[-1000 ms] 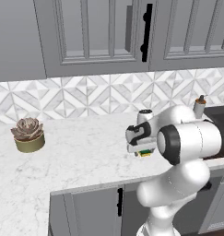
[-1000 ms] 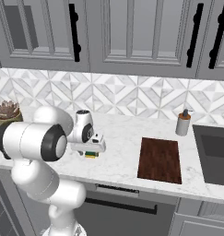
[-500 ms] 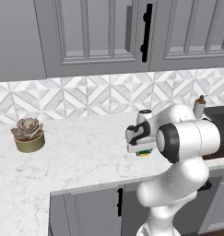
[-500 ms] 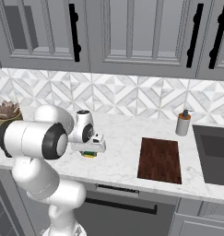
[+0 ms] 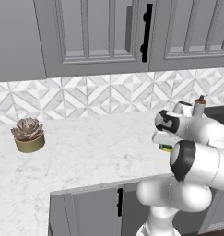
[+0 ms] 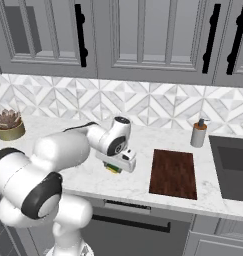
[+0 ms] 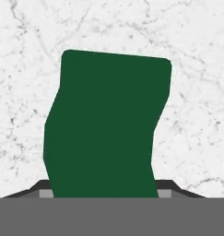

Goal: Pick up the sponge from the counter and clean the cutting board by briefly scrubbing or pressing down on the cutting board. Once finished, release the sponge.

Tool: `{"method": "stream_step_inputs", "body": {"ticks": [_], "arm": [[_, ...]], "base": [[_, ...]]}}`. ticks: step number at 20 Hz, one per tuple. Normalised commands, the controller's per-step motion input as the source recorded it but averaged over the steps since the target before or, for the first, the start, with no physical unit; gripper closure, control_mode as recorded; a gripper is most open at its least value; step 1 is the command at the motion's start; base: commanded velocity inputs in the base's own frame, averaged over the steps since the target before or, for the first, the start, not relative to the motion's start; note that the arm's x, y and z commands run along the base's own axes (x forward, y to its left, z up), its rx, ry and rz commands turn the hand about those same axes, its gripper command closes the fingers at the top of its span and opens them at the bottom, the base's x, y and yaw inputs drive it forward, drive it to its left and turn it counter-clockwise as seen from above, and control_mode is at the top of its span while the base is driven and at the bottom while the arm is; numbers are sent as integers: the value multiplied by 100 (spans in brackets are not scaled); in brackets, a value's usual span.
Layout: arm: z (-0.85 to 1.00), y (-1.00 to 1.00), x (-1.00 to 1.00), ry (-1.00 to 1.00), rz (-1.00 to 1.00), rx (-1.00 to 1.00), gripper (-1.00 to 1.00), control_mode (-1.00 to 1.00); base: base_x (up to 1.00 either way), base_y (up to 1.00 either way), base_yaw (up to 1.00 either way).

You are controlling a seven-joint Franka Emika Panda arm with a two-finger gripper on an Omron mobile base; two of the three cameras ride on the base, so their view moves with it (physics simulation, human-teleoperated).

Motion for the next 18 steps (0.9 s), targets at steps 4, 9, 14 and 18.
{"method": "stream_step_inputs", "body": {"ticks": [4, 9, 14, 18], "arm": [[49, -100, -18, 15, -46, 15, 100, -100], [-5, -100, -14, 2, -48, -1, 100, -100], [-35, -72, -5, -1, -40, -15, 100, -100], [-32, -4, 11, -2, -14, -27, 100, -100]], "base": [[0, 0, 0], [0, 0, 0], [0, 0, 0], [0, 0, 0]]}}
